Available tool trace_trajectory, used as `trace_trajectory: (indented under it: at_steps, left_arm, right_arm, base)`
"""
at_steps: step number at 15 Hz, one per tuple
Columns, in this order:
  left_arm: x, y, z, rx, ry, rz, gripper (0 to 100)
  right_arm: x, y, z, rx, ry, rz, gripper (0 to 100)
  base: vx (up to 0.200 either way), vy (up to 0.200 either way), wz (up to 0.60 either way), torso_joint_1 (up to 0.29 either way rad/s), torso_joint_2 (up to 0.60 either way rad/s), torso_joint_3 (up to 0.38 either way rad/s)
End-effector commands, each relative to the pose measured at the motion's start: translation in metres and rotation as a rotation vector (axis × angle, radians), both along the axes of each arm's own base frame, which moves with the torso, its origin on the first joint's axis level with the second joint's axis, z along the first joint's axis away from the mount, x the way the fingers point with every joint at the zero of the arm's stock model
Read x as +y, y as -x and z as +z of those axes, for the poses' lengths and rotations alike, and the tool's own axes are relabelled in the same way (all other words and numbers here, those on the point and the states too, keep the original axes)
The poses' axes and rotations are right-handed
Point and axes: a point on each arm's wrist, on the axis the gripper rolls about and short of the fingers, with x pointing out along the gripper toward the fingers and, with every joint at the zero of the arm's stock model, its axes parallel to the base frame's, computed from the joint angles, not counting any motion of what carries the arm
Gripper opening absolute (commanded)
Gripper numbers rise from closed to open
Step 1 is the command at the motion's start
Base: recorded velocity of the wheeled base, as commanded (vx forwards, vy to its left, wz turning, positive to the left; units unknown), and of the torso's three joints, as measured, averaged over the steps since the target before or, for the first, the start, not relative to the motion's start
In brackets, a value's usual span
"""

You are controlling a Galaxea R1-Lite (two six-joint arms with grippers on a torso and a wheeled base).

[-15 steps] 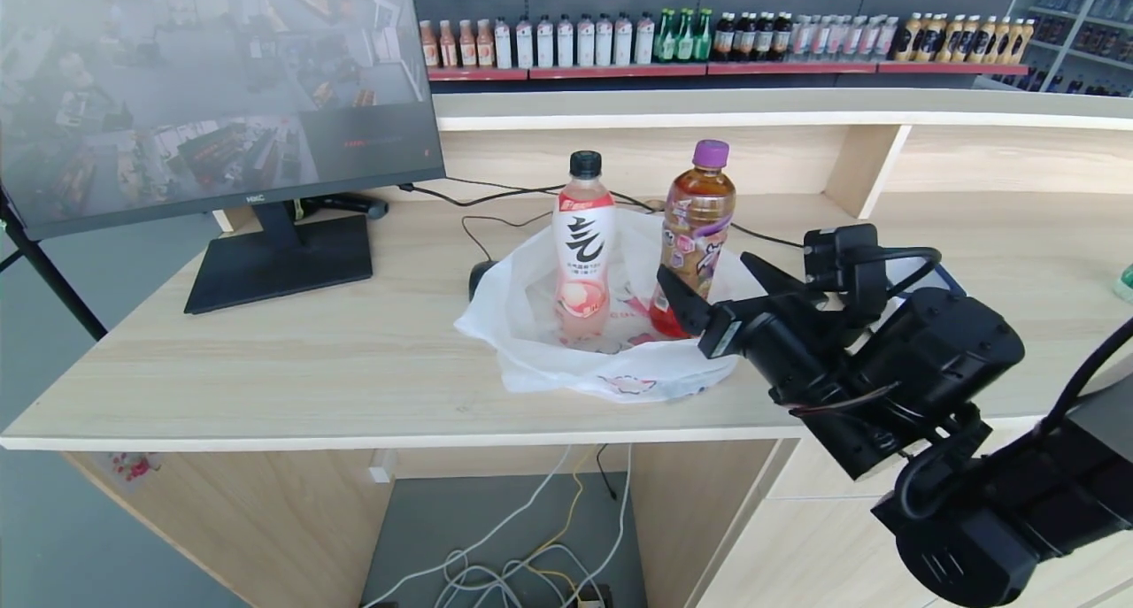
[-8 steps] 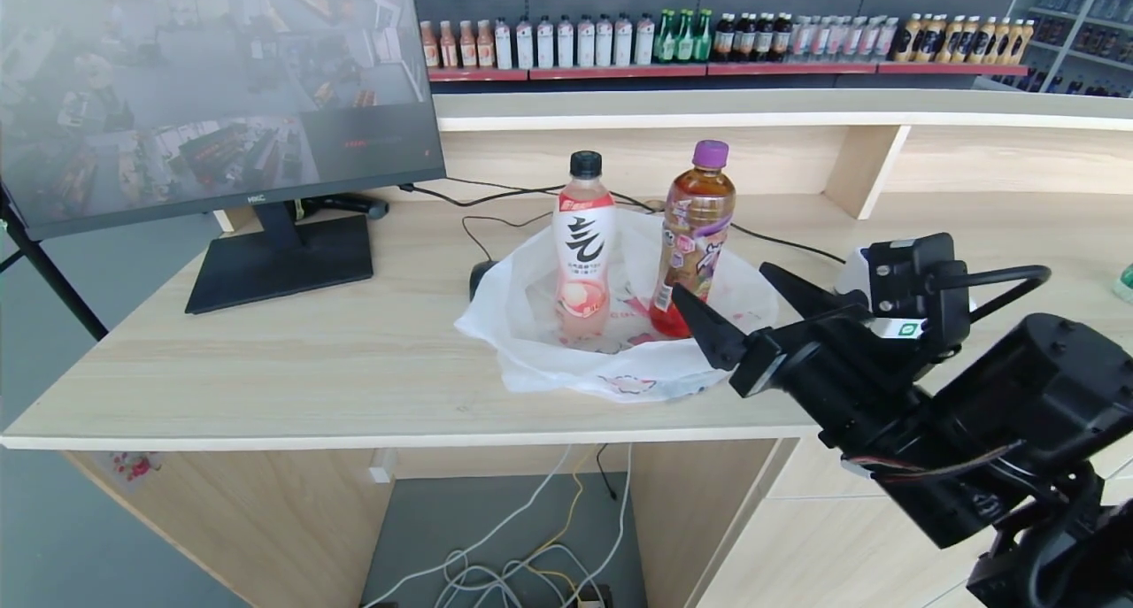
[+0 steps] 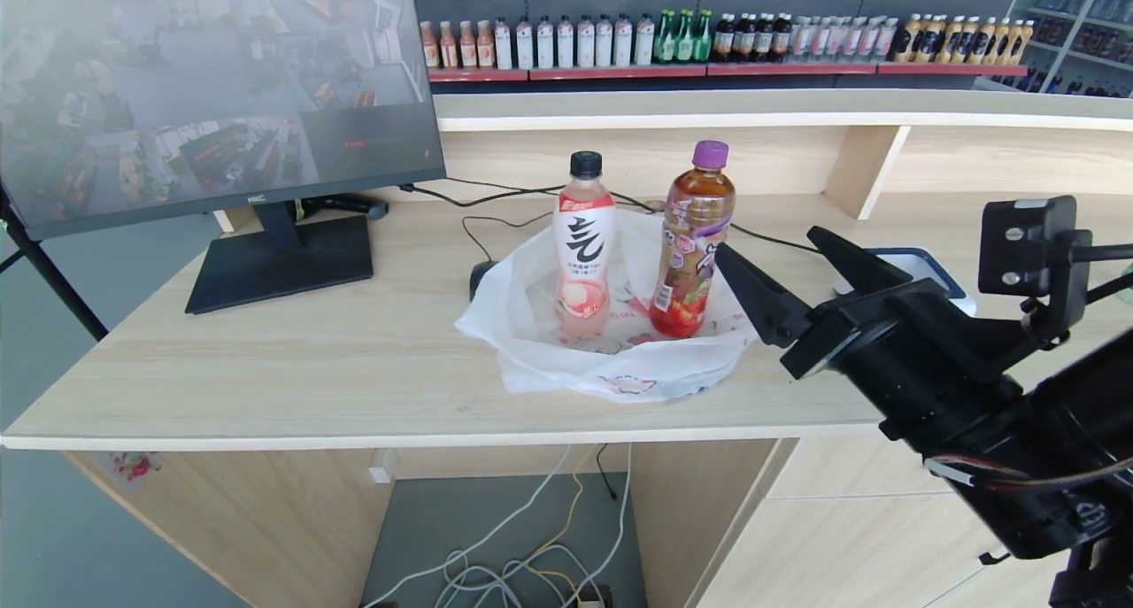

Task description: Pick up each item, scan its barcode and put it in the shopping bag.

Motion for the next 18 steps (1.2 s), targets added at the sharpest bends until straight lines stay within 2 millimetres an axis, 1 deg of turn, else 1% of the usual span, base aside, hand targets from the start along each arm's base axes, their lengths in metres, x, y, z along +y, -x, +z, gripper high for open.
trace_trajectory:
  at_steps: [1, 7, 11, 14, 18]
  left_arm:
    - [0.000, 0.000, 0.000, 0.000, 0.000, 0.000, 100]
    - [0.000, 0.000, 0.000, 0.000, 0.000, 0.000, 100]
    - [0.000, 0.000, 0.000, 0.000, -0.007, 0.000, 100]
    - [0.000, 0.000, 0.000, 0.000, -0.013, -0.002, 100]
    - [0.000, 0.000, 0.000, 0.000, -0.009, 0.000, 100]
  right_arm:
    - [-0.003, 0.004, 0.008, -0.028, -0.021, 0.000, 100]
    - [0.001, 0.003, 0.011, -0.039, -0.029, 0.011, 100]
    - [0.000, 0.007, 0.014, -0.045, -0.034, 0.019, 100]
    - [0.000, 0.008, 0.014, -0.047, -0.036, 0.019, 100]
    - [-0.007, 0.016, 0.017, -0.055, -0.043, 0.017, 100]
  base:
    - [0.000, 0.000, 0.00, 0.000, 0.00, 0.000]
    - [0.000, 0.000, 0.00, 0.000, 0.00, 0.000]
    - [0.000, 0.000, 0.00, 0.000, 0.00, 0.000]
    - [0.000, -0.200, 0.00, 0.002, 0.01, 0.001]
    - [0.000, -0.200, 0.00, 0.002, 0.00, 0.002]
